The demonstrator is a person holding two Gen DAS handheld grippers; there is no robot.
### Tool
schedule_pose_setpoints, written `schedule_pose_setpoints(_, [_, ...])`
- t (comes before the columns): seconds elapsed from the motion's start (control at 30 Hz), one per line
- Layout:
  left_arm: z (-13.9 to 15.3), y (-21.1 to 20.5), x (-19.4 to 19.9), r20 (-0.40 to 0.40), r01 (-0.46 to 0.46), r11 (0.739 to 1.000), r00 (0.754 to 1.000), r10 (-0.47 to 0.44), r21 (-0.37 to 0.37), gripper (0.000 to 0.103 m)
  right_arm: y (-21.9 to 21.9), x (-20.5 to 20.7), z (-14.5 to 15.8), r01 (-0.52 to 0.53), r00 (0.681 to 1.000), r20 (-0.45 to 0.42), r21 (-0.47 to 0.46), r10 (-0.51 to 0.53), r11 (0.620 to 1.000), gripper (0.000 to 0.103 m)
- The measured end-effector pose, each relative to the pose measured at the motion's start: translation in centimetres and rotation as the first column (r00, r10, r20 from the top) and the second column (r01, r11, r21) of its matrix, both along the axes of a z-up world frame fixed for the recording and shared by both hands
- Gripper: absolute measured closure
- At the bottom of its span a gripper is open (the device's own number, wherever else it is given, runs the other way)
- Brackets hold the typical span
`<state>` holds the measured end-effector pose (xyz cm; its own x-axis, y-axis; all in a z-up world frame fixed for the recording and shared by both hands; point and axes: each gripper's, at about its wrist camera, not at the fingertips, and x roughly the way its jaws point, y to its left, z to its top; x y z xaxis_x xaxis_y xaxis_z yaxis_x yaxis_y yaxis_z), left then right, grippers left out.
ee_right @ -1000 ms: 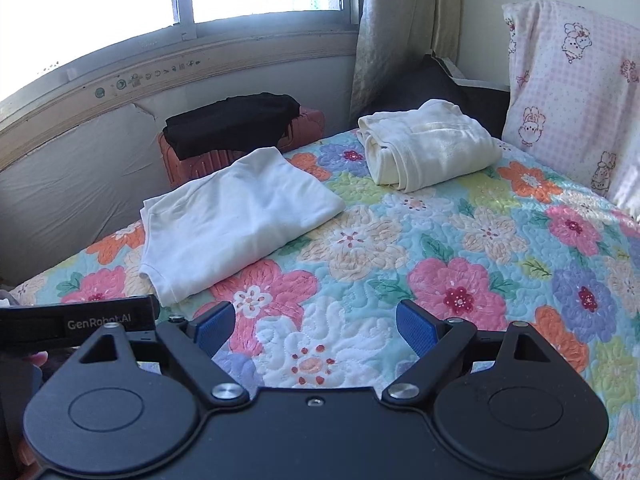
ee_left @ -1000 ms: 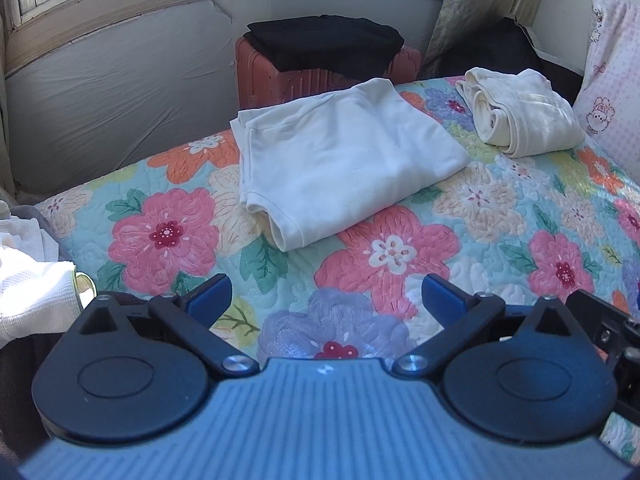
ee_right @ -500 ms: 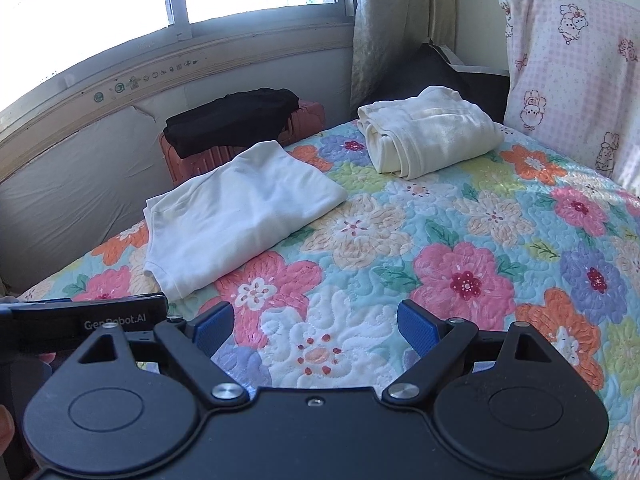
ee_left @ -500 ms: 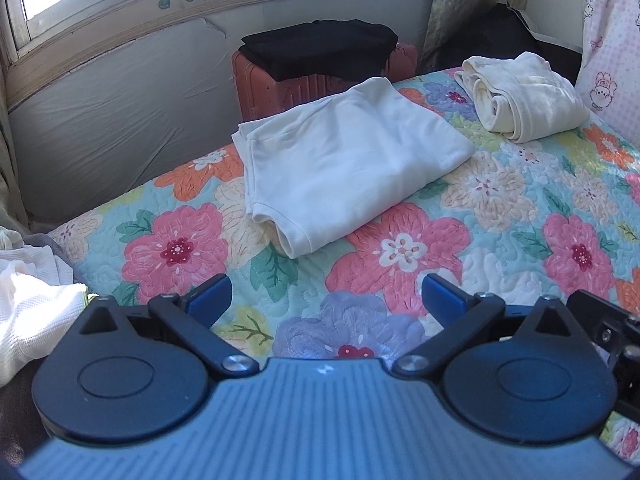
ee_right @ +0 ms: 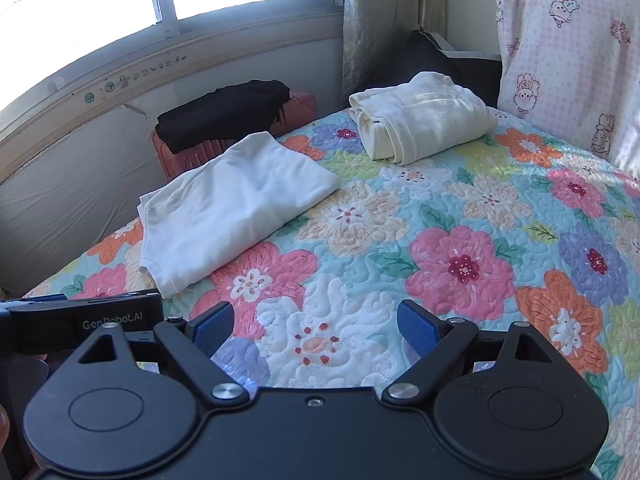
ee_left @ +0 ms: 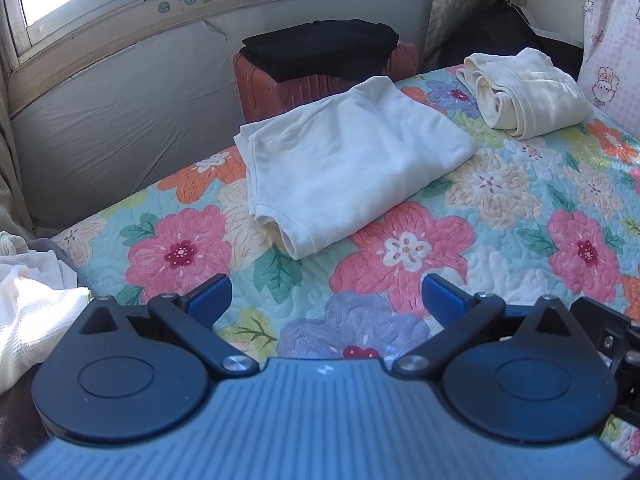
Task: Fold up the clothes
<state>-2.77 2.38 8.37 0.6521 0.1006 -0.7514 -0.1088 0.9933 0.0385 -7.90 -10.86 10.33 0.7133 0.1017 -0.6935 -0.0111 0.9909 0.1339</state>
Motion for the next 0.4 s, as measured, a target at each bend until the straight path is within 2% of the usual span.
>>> schedule_pose_setpoints(0.2, [0.01, -0.55, -0.21, 0.015, 0.008, 0.999, 1.000, -0.009, 0.037, 0.000, 0.17, -0.03, 0.01, -0.003, 1.000, -0.003, -0.007, 0.003, 1.000, 0.011])
schedule_pose_setpoints(0.4, [-0.09, -1.03, -0.10, 0.005, 0.032, 0.999, 0.999, -0.032, 0.042, 0.000, 0.35, -0.06, 0.02, -0.009, 1.000, -0.006, -0.016, 0.009, 1.000, 0.011])
